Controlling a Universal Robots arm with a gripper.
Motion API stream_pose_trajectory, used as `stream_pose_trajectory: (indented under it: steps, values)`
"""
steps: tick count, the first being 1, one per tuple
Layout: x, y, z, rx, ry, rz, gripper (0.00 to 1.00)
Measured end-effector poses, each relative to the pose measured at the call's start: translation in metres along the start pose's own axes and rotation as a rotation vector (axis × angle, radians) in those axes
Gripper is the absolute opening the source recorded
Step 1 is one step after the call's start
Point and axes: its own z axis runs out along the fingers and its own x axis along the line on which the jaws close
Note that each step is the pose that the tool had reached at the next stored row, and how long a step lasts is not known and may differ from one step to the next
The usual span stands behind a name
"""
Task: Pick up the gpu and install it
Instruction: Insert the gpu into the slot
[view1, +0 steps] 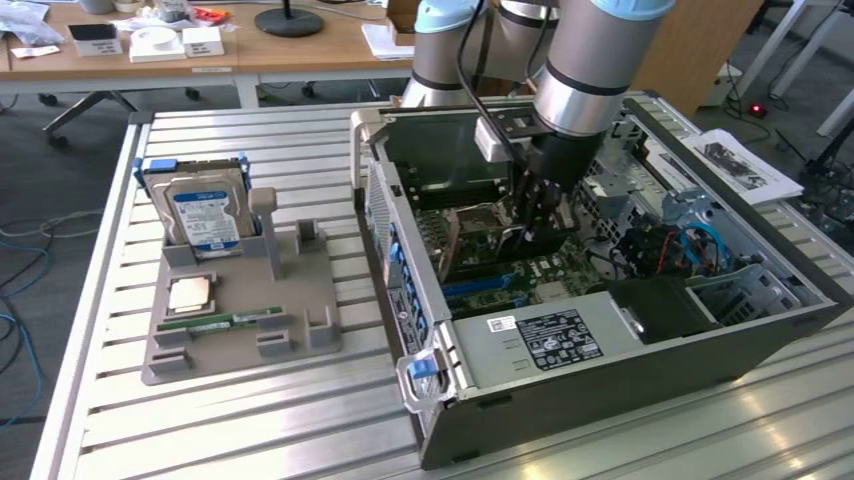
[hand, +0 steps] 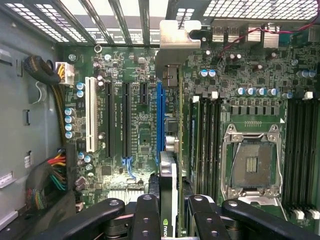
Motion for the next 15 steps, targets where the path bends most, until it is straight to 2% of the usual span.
stream_pose_trajectory:
  steps: [15]
  values:
    - [0.0,0.0141,0.0007,0.0002,-0.0004,0.0,0.27]
